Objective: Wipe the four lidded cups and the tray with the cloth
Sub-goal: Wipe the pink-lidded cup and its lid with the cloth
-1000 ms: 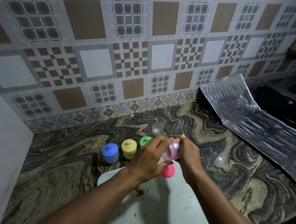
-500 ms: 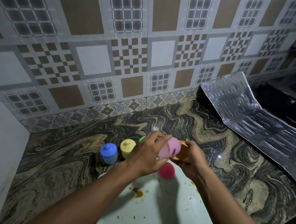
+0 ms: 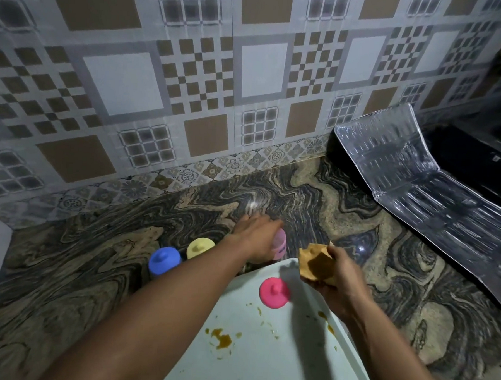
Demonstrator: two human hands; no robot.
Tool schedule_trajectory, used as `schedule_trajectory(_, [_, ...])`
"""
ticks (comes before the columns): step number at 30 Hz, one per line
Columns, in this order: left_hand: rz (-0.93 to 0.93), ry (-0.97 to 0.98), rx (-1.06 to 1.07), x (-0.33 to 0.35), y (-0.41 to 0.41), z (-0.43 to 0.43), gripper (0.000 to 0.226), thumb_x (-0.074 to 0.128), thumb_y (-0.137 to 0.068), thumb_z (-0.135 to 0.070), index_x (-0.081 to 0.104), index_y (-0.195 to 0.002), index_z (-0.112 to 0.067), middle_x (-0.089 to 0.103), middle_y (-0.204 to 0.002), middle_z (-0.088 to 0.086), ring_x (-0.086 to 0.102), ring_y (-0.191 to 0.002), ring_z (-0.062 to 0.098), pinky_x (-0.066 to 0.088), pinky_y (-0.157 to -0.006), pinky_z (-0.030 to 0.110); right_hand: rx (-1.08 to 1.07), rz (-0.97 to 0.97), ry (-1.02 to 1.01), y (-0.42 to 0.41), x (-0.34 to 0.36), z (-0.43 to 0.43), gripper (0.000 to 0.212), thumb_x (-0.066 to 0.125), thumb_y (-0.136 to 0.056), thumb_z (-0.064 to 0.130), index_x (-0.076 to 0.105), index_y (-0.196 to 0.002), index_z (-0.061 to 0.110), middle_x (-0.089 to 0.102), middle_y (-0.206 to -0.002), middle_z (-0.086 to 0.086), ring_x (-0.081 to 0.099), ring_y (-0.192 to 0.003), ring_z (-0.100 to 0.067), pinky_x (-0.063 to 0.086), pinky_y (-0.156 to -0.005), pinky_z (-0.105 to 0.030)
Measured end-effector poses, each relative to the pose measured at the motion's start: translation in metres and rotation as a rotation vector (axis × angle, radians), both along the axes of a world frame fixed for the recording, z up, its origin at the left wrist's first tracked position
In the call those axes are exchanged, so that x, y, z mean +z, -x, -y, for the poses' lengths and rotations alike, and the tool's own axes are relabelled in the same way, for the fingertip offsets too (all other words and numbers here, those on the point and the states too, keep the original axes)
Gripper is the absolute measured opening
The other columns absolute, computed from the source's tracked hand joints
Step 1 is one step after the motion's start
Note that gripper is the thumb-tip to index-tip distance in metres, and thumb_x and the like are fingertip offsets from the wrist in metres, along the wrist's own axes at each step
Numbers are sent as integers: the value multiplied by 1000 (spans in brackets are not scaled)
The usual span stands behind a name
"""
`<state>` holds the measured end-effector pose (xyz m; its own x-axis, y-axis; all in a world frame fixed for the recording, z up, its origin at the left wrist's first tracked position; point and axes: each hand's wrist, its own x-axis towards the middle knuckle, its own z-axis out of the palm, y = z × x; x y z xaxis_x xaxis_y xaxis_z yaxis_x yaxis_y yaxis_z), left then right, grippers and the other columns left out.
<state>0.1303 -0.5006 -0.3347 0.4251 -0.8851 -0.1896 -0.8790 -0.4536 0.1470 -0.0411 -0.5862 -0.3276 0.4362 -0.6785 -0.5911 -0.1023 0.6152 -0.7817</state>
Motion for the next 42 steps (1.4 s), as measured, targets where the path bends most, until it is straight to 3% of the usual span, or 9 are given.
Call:
schedule_trajectory(4, [7,-50,-34,-16,-3,7,65,66,-85,-45,43,-143,-29,54,-141,9,47,-131,32,33,-108,45,-11,-19,6,4,-6,3,25,50,-100,24,66,-87,10,68,-81,-13,63,-74,-27,53,-79,-49])
schedule_trajectory(9, [48,12,-87,-6,2,1,77,67,-86,-45,30,-152,-32,35,-154,8,31,-142,30,23,-117,45,-5,-18,-19,8,-9,2,24,50,-99,24,66,-88,9,68,-85,-15,62,-79,-30,50,-90,-57])
schedule_trajectory(13, [104,208,-241,0,20,-16,47,62,-88,-29,53,-134,-31,50,-125,3,47,-116,26,41,-95,40,17,-13,-1,13,-8,-5,22,51,-99,22,65,-88,8,65,-84,-16,61,-80,-30,51,-89,-58])
schedule_trajectory(19, [125,1,-444,-15,45,-40,38,64,-86,-16,66,-123,-28,63,-105,2,59,-100,30,54,-74,45,42,16,-83,28,-20,-13,31,44,-99,36,66,-94,14,68,-77,-11,61,-67,-28,42,-58,-32])
schedule_trajectory(24, [177,-33,-474,-19,44,-43,28,63,-86,-11,73,-110,-21,66,-95,3,60,-89,33,53,-71,45,80,-21,-19,39,-23,-25,28,48,-98,24,70,-97,6,72,-74,-12,61,-66,-28,43,-55,-31])
schedule_trajectory(29, [196,-43,-502,-26,44,-50,15,58,-87,-14,70,-94,-16,62,-91,6,60,-87,35,41,-59,39,230,38,149,43,-40,-39,18,47,-93,0,64,-86,2,53,-76,-18,41,-66,-22,33,-57,-30])
schedule_trajectory(35, [178,3,-532,-36,38,-61,15,55,-88,-18,70,-88,-14,61,-86,6,59,-86,34,32,-57,37,299,6,359,39,-60,-43,23,55,-96,12,66,-77,10,60,-70,-6,45,-66,-19,38,-60,-31])
schedule_trajectory(38, [144,86,-499,-32,36,-59,11,58,-88,-16,68,-90,-13,61,-87,7,60,-88,33,39,-59,39,381,-48,672,36,-65,-40,19,59,-94,10,76,-95,19,75,-84,10,64,-74,-4,49,-71,-23])
schedule_trajectory(42, [136,257,-492,-28,31,-59,16,64,-88,-15,69,-103,-11,61,-90,10,62,-86,34,52,-61,42,539,-57,1136,34,-76,-44,37,56,-88,5,71,-118,20,68,-120,13,60,-110,6,46,-95,-16])
